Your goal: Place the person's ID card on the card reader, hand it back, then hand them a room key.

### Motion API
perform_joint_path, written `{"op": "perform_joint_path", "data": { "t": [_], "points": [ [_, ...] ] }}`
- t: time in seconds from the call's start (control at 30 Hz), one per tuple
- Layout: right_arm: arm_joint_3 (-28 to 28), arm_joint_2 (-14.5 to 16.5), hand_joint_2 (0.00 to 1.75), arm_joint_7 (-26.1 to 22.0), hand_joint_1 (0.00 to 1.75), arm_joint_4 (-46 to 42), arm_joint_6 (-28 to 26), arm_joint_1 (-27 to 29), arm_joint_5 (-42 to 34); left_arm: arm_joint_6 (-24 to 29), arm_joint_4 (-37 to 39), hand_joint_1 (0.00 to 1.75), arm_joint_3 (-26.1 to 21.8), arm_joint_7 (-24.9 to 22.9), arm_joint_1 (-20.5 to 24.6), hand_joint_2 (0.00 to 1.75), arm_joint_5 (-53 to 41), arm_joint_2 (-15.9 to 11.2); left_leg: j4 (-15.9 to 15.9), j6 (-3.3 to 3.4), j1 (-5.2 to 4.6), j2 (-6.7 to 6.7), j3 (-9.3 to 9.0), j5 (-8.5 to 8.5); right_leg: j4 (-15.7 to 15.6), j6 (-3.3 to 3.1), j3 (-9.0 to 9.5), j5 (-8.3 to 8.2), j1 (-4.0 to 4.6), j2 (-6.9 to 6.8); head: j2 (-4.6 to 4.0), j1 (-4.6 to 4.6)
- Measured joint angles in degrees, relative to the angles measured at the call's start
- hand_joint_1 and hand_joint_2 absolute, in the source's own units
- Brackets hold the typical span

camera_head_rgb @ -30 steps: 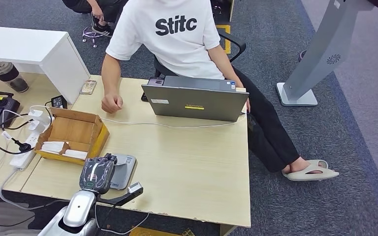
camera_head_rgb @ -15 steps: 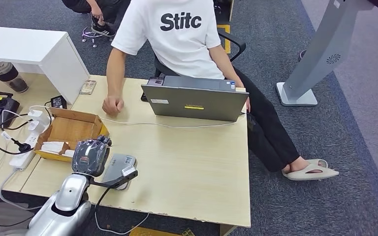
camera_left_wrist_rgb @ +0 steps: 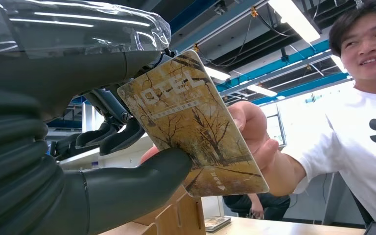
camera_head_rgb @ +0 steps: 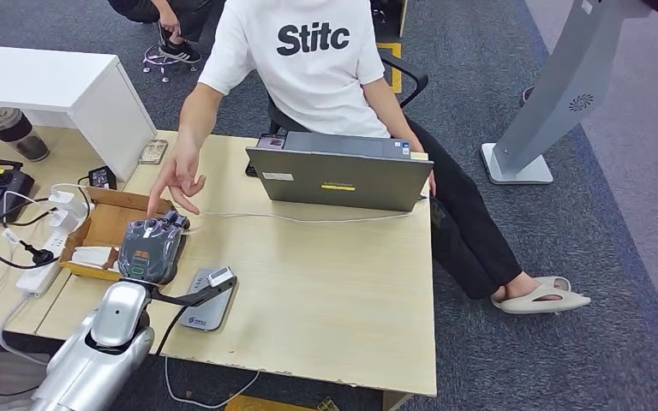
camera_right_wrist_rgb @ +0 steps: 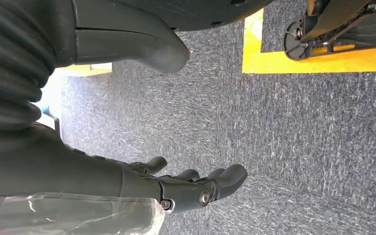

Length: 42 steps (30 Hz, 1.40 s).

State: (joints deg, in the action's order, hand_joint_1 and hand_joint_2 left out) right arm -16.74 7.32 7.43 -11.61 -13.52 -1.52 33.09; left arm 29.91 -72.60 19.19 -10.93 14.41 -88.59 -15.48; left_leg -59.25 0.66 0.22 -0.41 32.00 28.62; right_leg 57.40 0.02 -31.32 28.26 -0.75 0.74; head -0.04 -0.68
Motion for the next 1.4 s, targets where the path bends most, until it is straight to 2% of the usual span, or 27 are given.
{"op": "perform_joint_path", "data": {
  "t": [1.07,1.2,1.3,1.33,1.4],
  "points": [
    [0.0,0.0,1.75,0.0,0.0,0.0,0.0,0.0,0.0,0.3,0.1,1.75,0.0,0.0,1.6,1.75,0.0,0.0,0.0,0.0,0.0,0.01,0.02,0.01,0.0,0.0,-0.01,0.0,0.0,0.02,0.0,0.0],
    [0.0,0.0,1.75,0.0,0.0,0.0,0.0,0.0,0.1,0.5,0.1,0.0,0.0,-1.0,1.8,1.75,-0.1,-0.1,0.0,0.0,0.0,0.01,0.03,0.01,0.0,0.0,-0.01,0.0,-0.01,0.03,0.0,0.0],
    [0.0,0.0,1.75,0.4,0.0,0.0,-0.1,0.0,1.0,1.9,0.3,0.0,-0.3,-6.9,2.0,1.75,-0.2,-0.9,0.0,0.0,0.0,0.03,0.05,0.01,0.0,0.0,-0.06,0.0,0.0,0.06,0.0,-0.04],
    [0.0,0.0,1.75,0.5,0.0,0.0,-0.1,0.1,1.3,2.4,0.5,0.0,-0.9,-7.9,2.2,1.75,0.1,-1.2,0.0,0.0,0.0,0.05,0.05,0.01,0.0,0.0,-0.07,0.0,0.0,0.08,0.0,-0.04],
    [0.0,-0.1,1.75,0.6,0.0,0.0,0.0,0.2,1.7,2.9,0.9,0.0,-2.8,-6.9,2.7,1.75,0.4,-1.6,0.0,0.0,0.0,0.05,0.04,0.01,0.0,0.0,-0.07,0.0,0.0,0.09,0.0,-0.04]
  ]
}}
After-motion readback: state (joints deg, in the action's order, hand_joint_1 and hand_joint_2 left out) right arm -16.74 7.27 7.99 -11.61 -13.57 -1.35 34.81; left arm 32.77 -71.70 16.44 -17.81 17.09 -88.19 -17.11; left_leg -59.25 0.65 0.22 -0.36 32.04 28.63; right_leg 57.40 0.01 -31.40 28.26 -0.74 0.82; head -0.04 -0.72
